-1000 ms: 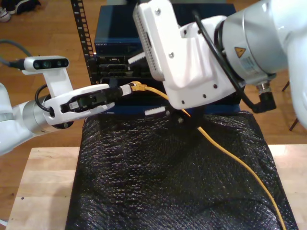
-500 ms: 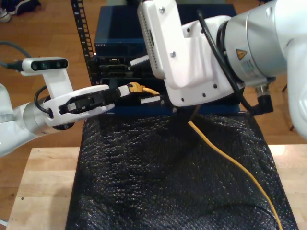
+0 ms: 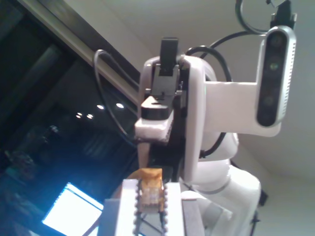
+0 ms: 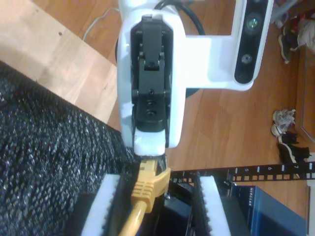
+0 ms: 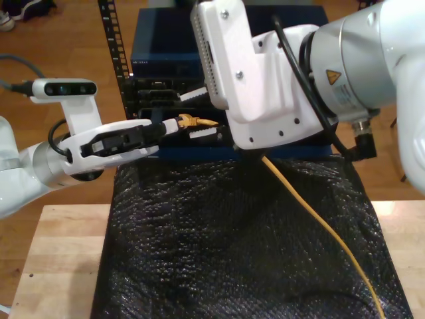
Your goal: Grab the cable and plug it in
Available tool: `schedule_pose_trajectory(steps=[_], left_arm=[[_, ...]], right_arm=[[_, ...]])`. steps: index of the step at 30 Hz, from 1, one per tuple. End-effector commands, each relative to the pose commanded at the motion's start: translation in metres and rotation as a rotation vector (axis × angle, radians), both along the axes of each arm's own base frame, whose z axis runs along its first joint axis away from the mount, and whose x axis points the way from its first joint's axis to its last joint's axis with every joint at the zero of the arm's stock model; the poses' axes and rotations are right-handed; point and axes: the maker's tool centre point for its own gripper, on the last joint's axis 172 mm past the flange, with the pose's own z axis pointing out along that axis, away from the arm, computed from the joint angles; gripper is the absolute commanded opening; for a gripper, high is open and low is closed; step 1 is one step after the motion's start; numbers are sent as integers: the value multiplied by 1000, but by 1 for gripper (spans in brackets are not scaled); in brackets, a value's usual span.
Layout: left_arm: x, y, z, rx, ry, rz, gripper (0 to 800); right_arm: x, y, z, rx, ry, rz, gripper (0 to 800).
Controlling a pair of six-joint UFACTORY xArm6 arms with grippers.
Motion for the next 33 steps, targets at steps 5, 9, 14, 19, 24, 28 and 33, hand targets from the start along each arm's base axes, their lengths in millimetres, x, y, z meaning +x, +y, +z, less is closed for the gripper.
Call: schedule_pose_trajectory(steps=[5,9,14,19,24,28,33], left_arm=[[0,0,0,0,2,-4,1],[1,0,-1,-3,10,-7,1],[1,1,-2,4,51,-33,2],[1,1,-3,5,52,-32,2],[2,1,-3,5,53,-32,2],[2,1,-3,5,54,-33,2],[1,1,-3,4,54,-34,2]], right_arm=[[0,0,0,0,0,0,313],[0,0,0,0,0,0,291],[0,0,-2,-2,2,0,264],[-1,0,-3,-3,4,0,234],[-1,0,-3,-1,6,-1,230],[-1,0,-3,-1,6,-1,223],[-1,0,-3,-1,6,-1,206]])
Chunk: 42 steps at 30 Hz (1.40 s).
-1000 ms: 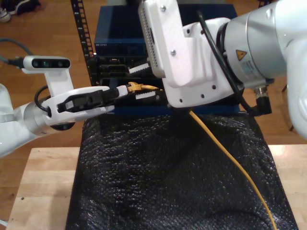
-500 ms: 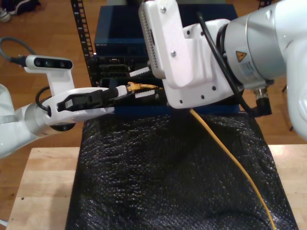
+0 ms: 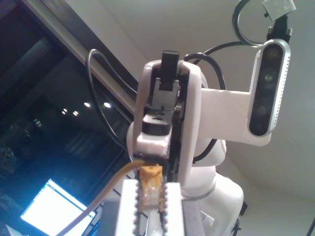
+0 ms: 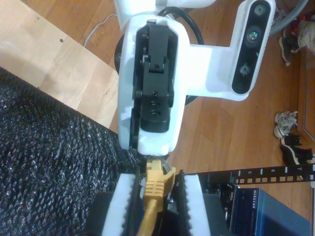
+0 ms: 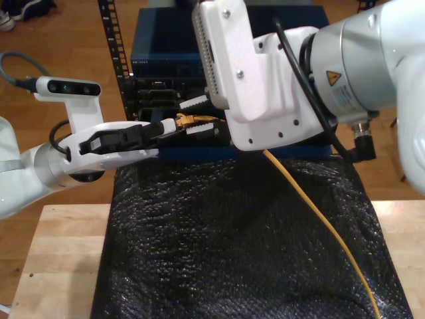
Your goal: Grab the cable and plug it in
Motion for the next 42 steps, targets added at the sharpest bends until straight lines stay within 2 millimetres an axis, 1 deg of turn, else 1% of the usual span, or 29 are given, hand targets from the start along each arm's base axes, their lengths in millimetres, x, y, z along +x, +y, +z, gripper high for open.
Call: schedule_pose_trajectory(steps=[15,24,26,28,29,32,34,35,36,38,39,41,42], left_arm=[[0,0,0,-2,1,-3,2],[0,0,0,-2,-1,-4,2],[0,0,0,-2,1,-4,2],[0,0,1,-3,0,-3,2],[0,0,1,-5,0,-5,3],[-2,1,3,-11,-2,-12,13],[-2,1,1,-12,2,-12,33],[-1,2,1,-14,5,-11,60],[0,2,0,-14,8,-12,116],[0,2,0,-15,8,-11,290],[1,2,0,-14,6,-10,348],[1,2,0,-14,7,-8,398],[1,2,0,-14,6,-5,459]], right_arm=[[-2,4,2,30,25,-1,161],[-2,3,-2,28,29,-2,143],[-2,3,-2,28,29,-2,126],[-2,3,-2,28,29,-2,73],[-2,3,-2,28,29,-4,59],[-2,3,-2,29,31,-5,34],[-2,3,-2,29,31,-5,26],[-2,3,-2,29,31,-5,24],[-2,3,-2,29,32,-6,22],[-2,3,-2,32,35,-8,17],[-2,3,-2,32,35,-8,12],[-2,3,-2,32,35,-8,10],[-2,2,-2,32,35,-9,3]])
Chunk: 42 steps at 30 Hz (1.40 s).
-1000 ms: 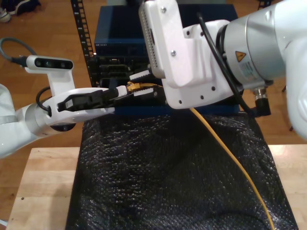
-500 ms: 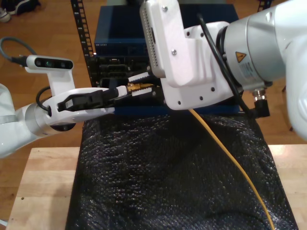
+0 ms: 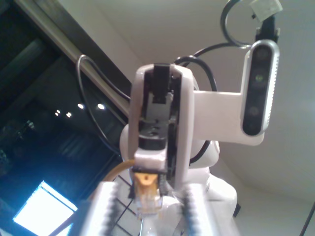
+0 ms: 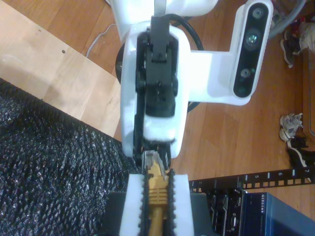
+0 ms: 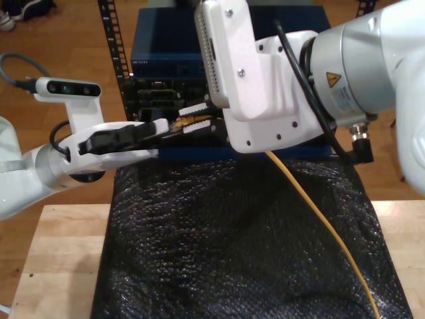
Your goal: Grab the cable and plug it in
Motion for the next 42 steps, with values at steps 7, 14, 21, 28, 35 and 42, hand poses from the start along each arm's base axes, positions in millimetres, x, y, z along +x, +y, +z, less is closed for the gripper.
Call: schedule_pose_trajectory(steps=[7,14,21,28,35,42], left_arm=[[2,-1,1,8,-12,10,780],[16,-4,-5,68,-24,61,791],[38,-1,4,183,-109,152,793],[50,-2,-6,347,-185,163,794],[59,5,-25,535,-284,165,795],[62,20,-52,700,-481,168,795]], right_arm=[[0,2,8,35,15,-6,2],[2,-5,12,54,65,-21,0],[22,-52,-3,36,210,-134,0],[33,-91,-31,8,363,-221,0],[45,-140,-62,-6,544,-325,0],[50,-166,-92,-21,681,-385,0]])
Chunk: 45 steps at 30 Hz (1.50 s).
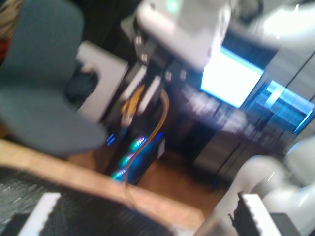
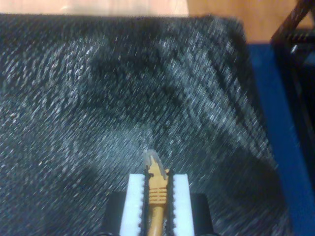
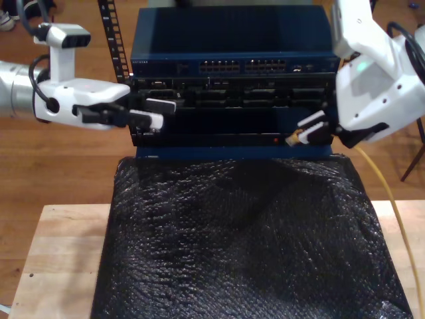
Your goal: Grab the cable and plug it in
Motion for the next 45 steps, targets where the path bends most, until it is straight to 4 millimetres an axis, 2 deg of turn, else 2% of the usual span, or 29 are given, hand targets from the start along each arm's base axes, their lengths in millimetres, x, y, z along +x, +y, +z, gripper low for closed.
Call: schedule_pose_trajectory(steps=[6,13,17,20,28,32,35,40,45], left_arm=[[-7,26,-30,205,-79,-55,797],[-15,58,-53,389,-252,-135,797],[-25,84,-70,515,-285,-190,798],[-35,100,-74,566,-337,-243,799],[-58,167,-96,610,-371,-238,799],[-85,204,-117,617,-362,-241,799],[-110,223,-130,613,-368,-253,799],[-147,247,-143,607,-395,-265,799],[-192,262,-160,583,-392,-256,799]], right_arm=[[-2,-8,-30,-37,93,-4,0],[-2,-19,-60,-89,166,-13,0],[-1,-19,-65,-91,179,-14,0],[0,-20,-71,-91,195,-15,0],[-1,-21,-81,-101,218,-12,0],[0,-24,-89,-113,231,-10,0],[0,-24,-89,-115,232,-9,0],[1,-24,-92,-116,236,-10,0],[2,-24,-96,-114,258,-24,0]])
